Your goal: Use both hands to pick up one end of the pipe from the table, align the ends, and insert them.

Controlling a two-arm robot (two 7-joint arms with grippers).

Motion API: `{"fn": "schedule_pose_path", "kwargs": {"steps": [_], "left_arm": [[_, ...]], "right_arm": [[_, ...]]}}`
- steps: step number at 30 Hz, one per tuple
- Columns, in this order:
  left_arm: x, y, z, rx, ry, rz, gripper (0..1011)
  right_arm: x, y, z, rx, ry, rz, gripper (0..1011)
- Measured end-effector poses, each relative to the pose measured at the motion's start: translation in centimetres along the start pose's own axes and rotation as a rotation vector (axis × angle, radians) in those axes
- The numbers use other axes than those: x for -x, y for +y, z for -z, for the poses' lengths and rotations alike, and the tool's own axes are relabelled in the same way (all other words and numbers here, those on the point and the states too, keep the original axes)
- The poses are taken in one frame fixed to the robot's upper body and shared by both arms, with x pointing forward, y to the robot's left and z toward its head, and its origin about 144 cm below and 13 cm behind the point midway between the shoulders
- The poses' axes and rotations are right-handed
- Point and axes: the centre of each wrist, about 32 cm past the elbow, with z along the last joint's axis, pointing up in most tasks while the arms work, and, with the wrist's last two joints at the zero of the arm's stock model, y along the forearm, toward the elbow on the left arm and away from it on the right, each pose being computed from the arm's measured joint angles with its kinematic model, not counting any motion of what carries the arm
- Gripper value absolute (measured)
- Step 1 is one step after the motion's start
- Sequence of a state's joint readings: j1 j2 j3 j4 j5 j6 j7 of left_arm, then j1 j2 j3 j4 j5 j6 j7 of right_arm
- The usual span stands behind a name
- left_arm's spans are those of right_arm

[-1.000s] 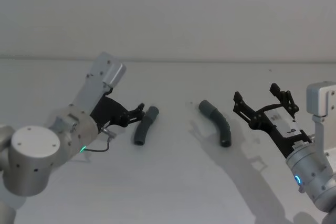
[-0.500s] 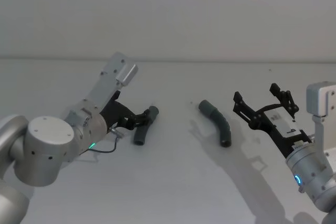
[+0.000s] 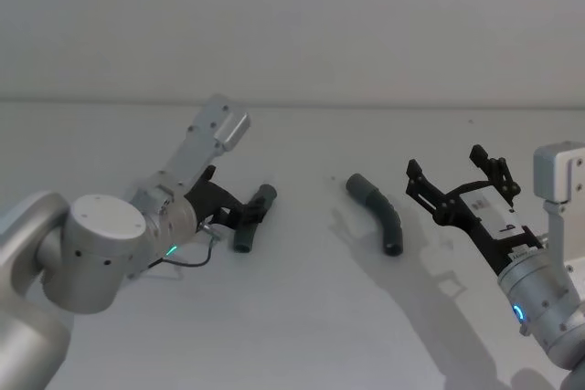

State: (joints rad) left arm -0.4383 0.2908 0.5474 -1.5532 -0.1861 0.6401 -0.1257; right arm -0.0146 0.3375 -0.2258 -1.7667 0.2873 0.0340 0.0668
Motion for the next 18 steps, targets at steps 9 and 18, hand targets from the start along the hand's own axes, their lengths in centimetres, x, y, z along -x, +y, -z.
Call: {"fn": "schedule_pose_path", "kwargs": {"steps": [9, 18], "left_arm": [[0.1, -1.0, -0.2, -0.020, -0.004, 0.003, 1001], [0.5, -1.8, -0.2, -0.039, -0.003, 0.006, 1001]], "right_arm": [[0.0, 0.0, 0.0, 0.000, 0.000, 0.000, 1001], [0.0, 0.0, 0.0, 0.000, 0.000, 0.000, 1001]]}}
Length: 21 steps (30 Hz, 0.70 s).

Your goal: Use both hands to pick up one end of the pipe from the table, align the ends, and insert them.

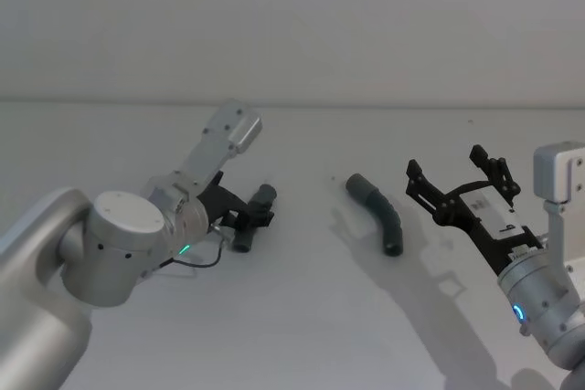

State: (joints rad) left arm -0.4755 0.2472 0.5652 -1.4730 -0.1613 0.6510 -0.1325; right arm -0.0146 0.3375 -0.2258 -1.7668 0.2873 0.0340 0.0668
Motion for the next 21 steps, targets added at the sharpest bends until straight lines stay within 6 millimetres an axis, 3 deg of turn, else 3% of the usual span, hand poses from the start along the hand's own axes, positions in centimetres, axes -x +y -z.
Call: {"fn": "schedule_pose_path", "kwargs": {"steps": [17, 21], "left_arm": [[0.5, -1.0, -0.4, -0.033, 0.045, 0.005, 1001], [0.6, -1.1, -0.6, -0.035, 0.052, 0.007, 947]], "right_arm": [[0.0, 0.0, 0.0, 0.000, 0.000, 0.000, 1001], [0.0, 0.0, 0.0, 0.000, 0.000, 0.000, 1001]]}}
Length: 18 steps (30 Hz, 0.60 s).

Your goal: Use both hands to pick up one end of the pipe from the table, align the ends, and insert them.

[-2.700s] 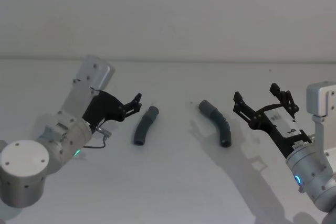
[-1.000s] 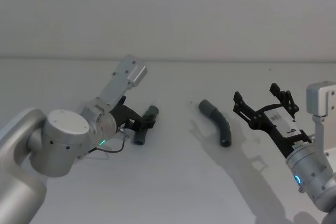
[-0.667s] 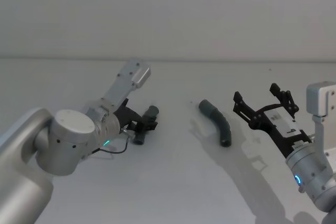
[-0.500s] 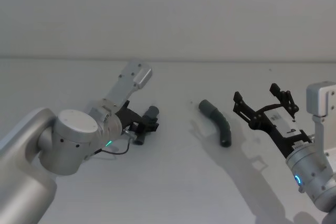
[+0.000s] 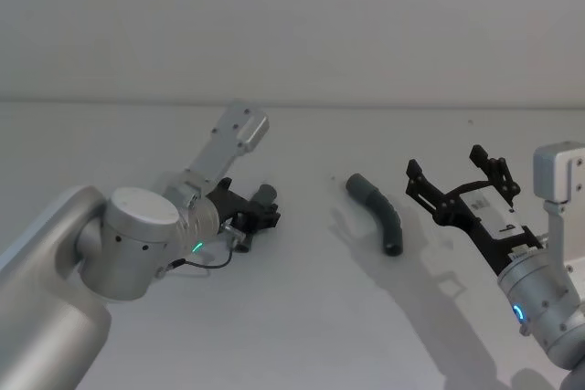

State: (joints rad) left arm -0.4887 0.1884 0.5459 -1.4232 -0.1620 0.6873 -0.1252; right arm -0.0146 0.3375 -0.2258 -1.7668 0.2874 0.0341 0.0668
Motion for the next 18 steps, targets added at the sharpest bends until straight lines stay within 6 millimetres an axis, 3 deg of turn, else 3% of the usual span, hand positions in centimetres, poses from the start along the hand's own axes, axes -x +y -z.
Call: {"fn": "schedule_pose_path", "kwargs": {"steps": [18], "left_arm": [[0.17, -0.25, -0.19, -0.006, 0.015, 0.005, 423]], "right_arm": [[0.00, 0.00, 0.00, 0.000, 0.000, 0.000, 1001]]}}
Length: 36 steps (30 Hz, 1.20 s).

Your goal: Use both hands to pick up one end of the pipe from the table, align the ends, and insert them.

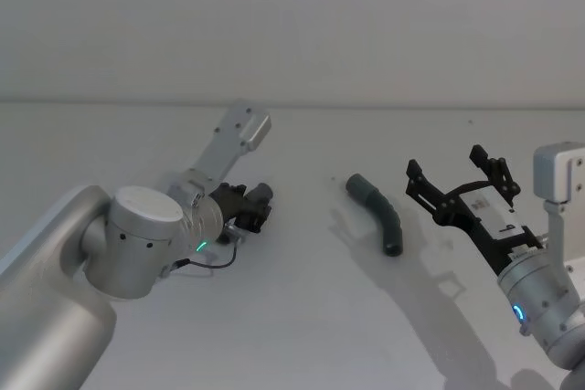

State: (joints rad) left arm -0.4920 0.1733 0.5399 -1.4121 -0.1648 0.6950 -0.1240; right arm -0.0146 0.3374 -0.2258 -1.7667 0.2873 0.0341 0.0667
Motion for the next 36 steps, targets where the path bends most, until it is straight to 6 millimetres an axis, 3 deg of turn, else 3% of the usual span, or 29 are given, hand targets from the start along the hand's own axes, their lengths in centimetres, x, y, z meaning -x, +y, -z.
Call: {"fn": "schedule_pose_path", "kwargs": {"steps": [5, 36], "left_arm": [[0.01, -0.02, -0.04, 0.000, 0.002, 0.001, 333], [0.06, -0.07, -0.07, -0.001, 0.004, 0.002, 333]], "right_arm": [[0.00, 0.00, 0.00, 0.000, 0.000, 0.000, 1001], [-0.19, 0.16, -0.25, 0.030, -0.023, -0.025, 1001]]}}
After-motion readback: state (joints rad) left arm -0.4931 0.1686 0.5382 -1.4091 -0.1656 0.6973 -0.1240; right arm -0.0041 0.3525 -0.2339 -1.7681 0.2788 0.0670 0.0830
